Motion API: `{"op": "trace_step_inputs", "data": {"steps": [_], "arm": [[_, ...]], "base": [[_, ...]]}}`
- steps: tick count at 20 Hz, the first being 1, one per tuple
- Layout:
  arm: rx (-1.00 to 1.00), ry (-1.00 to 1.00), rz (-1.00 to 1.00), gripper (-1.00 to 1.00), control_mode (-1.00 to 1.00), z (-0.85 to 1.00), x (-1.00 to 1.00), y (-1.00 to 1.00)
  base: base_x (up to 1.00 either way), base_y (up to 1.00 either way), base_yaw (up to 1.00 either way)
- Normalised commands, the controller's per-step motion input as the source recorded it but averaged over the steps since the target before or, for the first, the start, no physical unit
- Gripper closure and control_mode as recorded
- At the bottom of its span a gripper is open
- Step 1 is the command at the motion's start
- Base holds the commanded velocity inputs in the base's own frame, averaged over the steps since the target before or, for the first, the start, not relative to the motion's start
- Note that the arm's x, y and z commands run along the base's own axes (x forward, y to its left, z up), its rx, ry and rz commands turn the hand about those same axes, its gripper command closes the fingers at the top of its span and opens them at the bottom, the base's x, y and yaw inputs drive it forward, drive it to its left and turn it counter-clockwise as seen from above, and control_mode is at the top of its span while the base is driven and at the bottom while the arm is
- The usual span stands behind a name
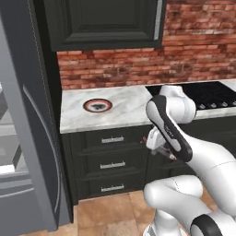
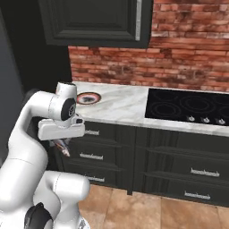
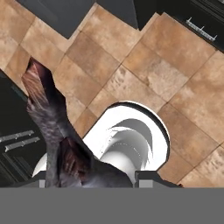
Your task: Place the fish on the counter behind the older fish on the same shelf of the fridge to maintain FIFO order. Close the fridge door when finished.
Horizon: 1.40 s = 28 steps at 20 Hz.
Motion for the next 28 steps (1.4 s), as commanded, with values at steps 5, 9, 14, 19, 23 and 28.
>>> {"op": "trace_step_inputs", "data": {"steps": [5,9,14,19,23,28], "arm": [[0.0,0.0,0.0,1.0,1.0,0.0,0.0,0.0],[0.0,0.0,0.0,1.0,1.0,0.0,0.0,0.0],[0.0,0.0,0.0,1.0,1.0,0.0,0.0,0.0],[0.0,0.0,0.0,1.0,1.0,0.0,0.0,0.0],[0.0,0.0,0.0,1.0,1.0,0.0,0.0,0.0],[0.0,0.0,0.0,1.0,1.0,0.0,0.0,0.0]], "base": [[-1.0,0.59,0.14],[-0.32,-0.39,0.56],[0.0,-0.91,0.52],[0.0,-0.4,0.75],[0.0,-0.13,0.86],[-0.01,0.0,0.98]]}}
